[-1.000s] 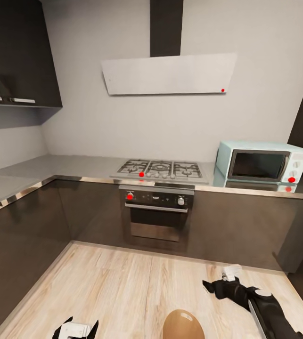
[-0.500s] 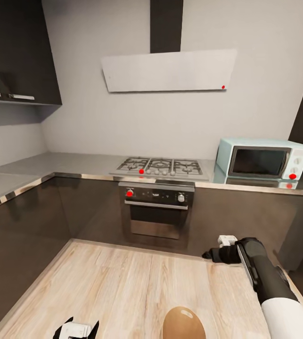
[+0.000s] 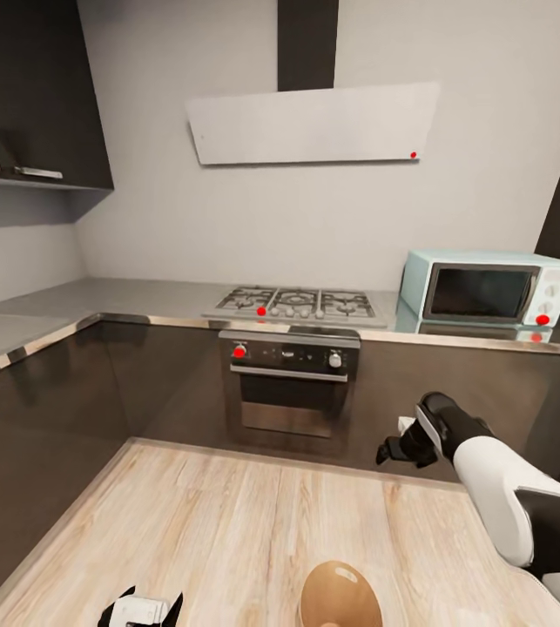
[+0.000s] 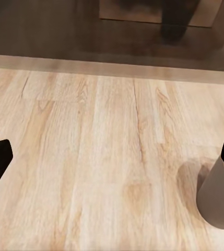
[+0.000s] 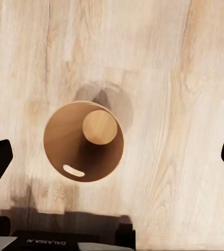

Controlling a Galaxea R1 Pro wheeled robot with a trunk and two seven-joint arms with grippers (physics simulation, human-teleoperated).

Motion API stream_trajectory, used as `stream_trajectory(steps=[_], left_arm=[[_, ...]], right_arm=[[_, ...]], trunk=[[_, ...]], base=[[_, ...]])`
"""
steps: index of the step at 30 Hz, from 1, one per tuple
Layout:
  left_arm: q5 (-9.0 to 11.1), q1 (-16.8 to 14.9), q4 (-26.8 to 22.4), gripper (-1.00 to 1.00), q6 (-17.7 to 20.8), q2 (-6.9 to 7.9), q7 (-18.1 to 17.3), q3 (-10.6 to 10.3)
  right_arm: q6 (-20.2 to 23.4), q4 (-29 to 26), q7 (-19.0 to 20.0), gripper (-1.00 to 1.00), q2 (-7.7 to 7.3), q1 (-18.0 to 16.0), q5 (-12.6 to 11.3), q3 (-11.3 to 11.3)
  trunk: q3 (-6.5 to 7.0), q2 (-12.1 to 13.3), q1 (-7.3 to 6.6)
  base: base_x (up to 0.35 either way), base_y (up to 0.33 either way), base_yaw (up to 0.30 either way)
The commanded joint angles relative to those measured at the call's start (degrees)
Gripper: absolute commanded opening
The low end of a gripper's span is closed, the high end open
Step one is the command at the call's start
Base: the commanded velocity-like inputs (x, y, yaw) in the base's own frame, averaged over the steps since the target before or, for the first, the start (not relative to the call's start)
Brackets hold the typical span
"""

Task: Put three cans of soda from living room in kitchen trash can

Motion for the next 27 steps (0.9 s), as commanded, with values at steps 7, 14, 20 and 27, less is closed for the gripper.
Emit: stream_trajectory(steps=[7,14,20,27], left_arm=[[-0.04,0.0,-0.01,1.0,0.49,0.03,0.0,0.0],[0.16,0.0,-0.01,1.0,0.57,0.03,0.0,0.0],[0.25,0.04,-0.01,1.0,0.59,-0.02,0.0,0.0],[0.26,0.07,-0.07,1.0,0.59,-0.05,0.05,0.0]], right_arm=[[-0.55,4.59,-2.35,1.0,0.03,-2.49,0.24,-0.05],[-1.07,4.72,-2.25,1.0,-0.05,-2.61,0.0,-0.08],[-1.59,4.56,-2.19,1.0,0.09,-2.49,-0.04,-0.08],[-4.03,4.52,-2.28,1.0,0.35,-2.43,0.07,-0.09]], trunk=[[-1.08,-2.42,1.32],[-1.08,-2.42,1.32],[-1.08,-2.42,1.32],[-1.08,-2.42,1.32]], base=[[0.0,0.0,0.0],[0.0,0.0,0.0],[0.0,0.0,0.0],[0.0,0.0,0.0]])
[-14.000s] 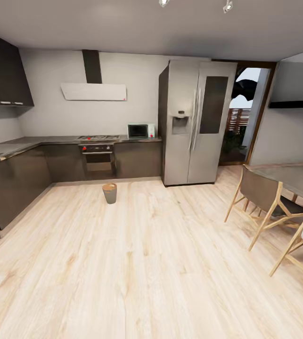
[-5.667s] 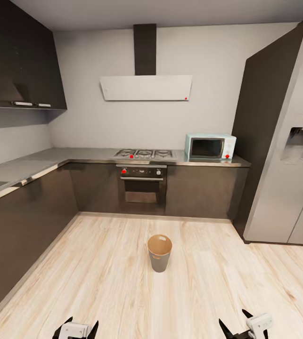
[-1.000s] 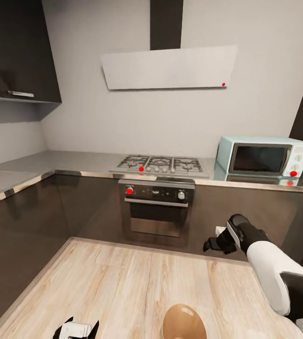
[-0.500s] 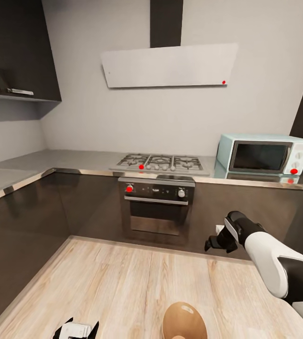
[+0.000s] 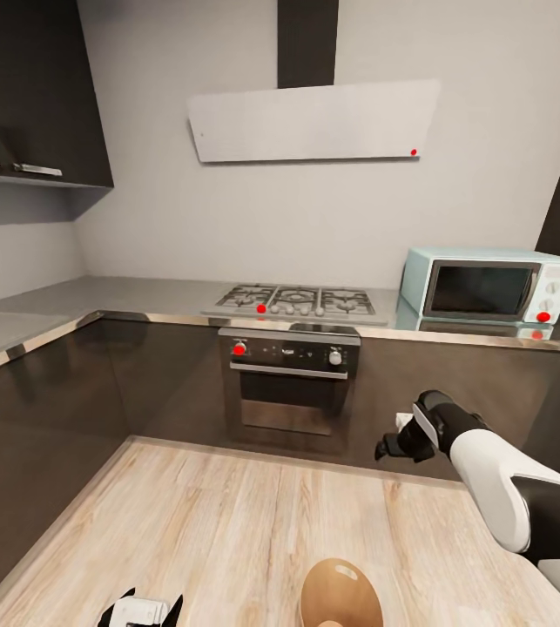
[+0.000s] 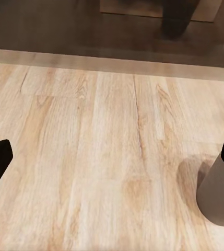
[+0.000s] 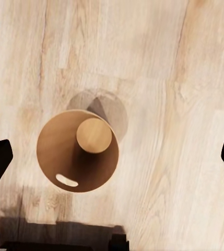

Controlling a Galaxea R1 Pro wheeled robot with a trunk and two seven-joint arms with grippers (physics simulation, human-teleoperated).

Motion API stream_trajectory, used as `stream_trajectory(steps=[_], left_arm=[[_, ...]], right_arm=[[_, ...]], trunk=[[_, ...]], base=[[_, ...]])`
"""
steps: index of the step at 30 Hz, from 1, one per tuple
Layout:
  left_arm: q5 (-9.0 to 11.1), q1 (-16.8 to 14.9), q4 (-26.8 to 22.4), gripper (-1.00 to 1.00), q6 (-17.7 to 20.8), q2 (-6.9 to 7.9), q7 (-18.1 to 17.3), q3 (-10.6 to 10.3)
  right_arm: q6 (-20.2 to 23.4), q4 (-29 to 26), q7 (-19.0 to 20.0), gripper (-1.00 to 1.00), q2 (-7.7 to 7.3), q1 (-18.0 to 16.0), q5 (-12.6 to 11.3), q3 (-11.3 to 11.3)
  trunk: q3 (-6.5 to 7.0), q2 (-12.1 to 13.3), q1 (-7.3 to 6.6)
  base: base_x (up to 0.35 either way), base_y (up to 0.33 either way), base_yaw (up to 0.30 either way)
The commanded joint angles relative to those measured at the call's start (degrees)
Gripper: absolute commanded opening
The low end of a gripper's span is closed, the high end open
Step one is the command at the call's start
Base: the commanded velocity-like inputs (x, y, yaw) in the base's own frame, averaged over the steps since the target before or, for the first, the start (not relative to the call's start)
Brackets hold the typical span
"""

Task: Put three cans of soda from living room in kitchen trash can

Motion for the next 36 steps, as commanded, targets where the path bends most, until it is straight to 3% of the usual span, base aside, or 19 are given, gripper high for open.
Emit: stream_trajectory(steps=[1,18,36], left_arm=[[0.0,0.0,-0.01,1.0,0.0,0.0,-0.01,0.0],[-0.02,0.01,0.08,1.0,0.0,-0.02,0.04,0.0],[-0.33,-0.07,0.18,1.0,0.0,0.0,0.04,-0.06]], right_arm=[[-0.11,-0.03,0.04,1.0,0.03,0.02,0.0,0.01],[-0.54,-0.34,0.75,1.0,-0.11,0.11,-0.09,-0.06],[-4.97,-0.24,0.79,1.0,-0.32,0.25,-0.01,-0.04]], trunk=[[0.0,0.0,0.0],[0.0,0.0,0.0],[-3.23,-7.22,3.95]], base=[[0.0,0.0,0.0],[0.0,0.0,0.0],[0.0,0.0,0.0]])
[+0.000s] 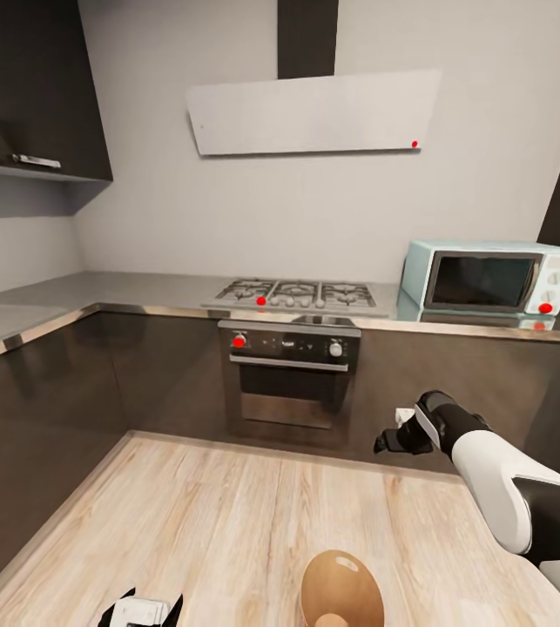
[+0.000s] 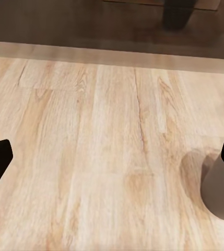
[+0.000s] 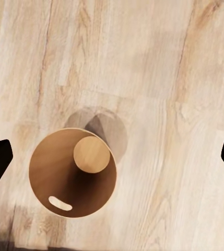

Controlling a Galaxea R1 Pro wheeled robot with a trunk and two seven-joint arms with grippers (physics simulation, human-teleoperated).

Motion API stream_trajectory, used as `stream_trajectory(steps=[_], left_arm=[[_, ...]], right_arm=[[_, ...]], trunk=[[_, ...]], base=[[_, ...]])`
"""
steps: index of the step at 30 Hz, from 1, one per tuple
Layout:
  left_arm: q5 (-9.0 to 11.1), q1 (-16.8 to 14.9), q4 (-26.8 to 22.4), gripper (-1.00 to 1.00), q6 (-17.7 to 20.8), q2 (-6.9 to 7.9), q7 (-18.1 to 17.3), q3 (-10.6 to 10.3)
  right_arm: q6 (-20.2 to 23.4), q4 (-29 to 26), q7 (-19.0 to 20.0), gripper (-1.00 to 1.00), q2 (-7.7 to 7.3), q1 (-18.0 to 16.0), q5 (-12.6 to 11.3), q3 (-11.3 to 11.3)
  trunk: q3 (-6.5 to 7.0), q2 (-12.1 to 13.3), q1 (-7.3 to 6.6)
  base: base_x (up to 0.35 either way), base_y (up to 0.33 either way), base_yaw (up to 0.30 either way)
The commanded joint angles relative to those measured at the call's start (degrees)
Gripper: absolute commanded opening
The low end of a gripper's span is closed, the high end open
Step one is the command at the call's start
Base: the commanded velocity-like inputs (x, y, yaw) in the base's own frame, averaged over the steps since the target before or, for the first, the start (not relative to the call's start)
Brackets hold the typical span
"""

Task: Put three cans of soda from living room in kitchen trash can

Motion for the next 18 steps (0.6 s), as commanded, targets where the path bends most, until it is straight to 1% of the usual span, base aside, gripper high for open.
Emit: stream_trajectory(steps=[1,18], left_arm=[[0.0,0.0,-0.02,1.0,0.0,0.03,0.0,-0.01],[-0.01,0.0,-0.12,1.0,0.08,0.09,-0.09,-0.03]], right_arm=[[-0.05,-0.02,0.0,1.0,0.01,0.0,-0.01,0.0],[0.06,0.48,-0.73,1.0,0.3,0.0,0.1,0.06]], trunk=[[-0.18,-0.42,0.23],[-3.24,-7.23,3.96]], base=[[0.0,0.0,0.0],[0.0,0.0,0.0]])
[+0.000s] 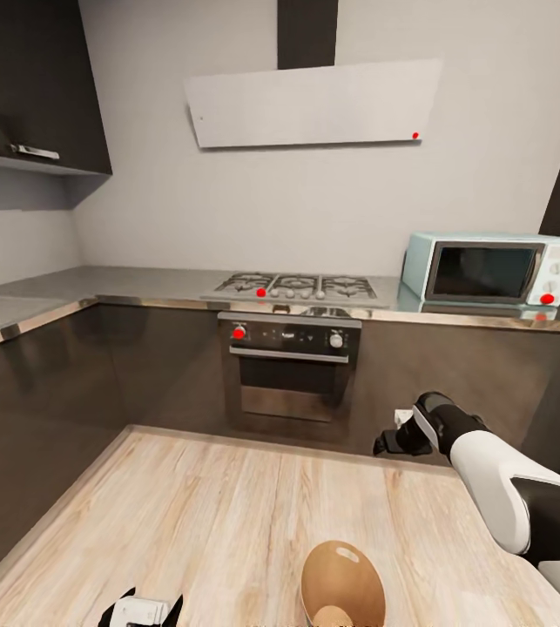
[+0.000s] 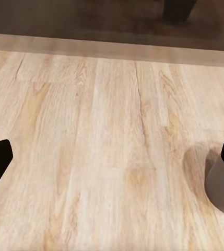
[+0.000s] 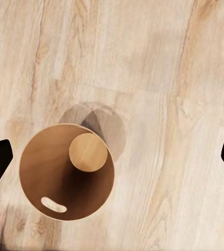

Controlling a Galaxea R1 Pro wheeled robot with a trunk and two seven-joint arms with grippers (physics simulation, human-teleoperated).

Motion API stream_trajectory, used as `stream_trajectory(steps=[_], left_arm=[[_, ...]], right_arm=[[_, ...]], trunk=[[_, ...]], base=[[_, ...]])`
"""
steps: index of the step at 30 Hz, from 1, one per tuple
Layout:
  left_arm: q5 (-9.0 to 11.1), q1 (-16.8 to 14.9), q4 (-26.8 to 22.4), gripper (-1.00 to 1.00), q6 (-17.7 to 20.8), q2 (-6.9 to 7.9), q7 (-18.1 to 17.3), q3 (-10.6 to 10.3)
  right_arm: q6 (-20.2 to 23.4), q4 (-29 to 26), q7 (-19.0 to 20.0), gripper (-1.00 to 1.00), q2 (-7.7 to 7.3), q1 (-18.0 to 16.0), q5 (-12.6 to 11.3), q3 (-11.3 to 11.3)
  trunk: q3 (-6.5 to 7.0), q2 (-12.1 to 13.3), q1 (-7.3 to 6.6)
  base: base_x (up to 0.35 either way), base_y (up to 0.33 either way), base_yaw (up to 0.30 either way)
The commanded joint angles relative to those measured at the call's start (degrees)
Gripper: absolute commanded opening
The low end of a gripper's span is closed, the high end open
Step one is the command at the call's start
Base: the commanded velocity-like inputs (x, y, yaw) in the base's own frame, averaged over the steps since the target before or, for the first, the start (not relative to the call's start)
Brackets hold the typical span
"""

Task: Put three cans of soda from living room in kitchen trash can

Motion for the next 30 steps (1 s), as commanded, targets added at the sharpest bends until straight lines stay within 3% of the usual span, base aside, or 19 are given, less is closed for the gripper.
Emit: stream_trajectory(steps=[1,14,30], left_arm=[[0.0,0.0,0.0,1.0,0.0,0.0,0.0,0.0],[0.08,0.0,-0.05,1.0,0.13,0.0,0.0,0.0],[0.07,0.0,-0.07,1.0,0.18,0.0,0.0,0.0]], right_arm=[[0.07,0.01,-0.03,1.0,-0.04,0.0,-0.02,-0.01],[0.65,0.32,0.4,1.0,-0.28,0.0,-0.17,-0.07],[0.77,1.94,-0.02,1.0,1.38,0.07,-0.25,0.1]], trunk=[[-0.18,-0.42,0.23],[-2.52,-5.63,3.08],[-5.39,-12.05,6.6]], base=[[0.0,0.0,0.0],[0.0,0.0,0.0],[0.0,0.0,0.0]])
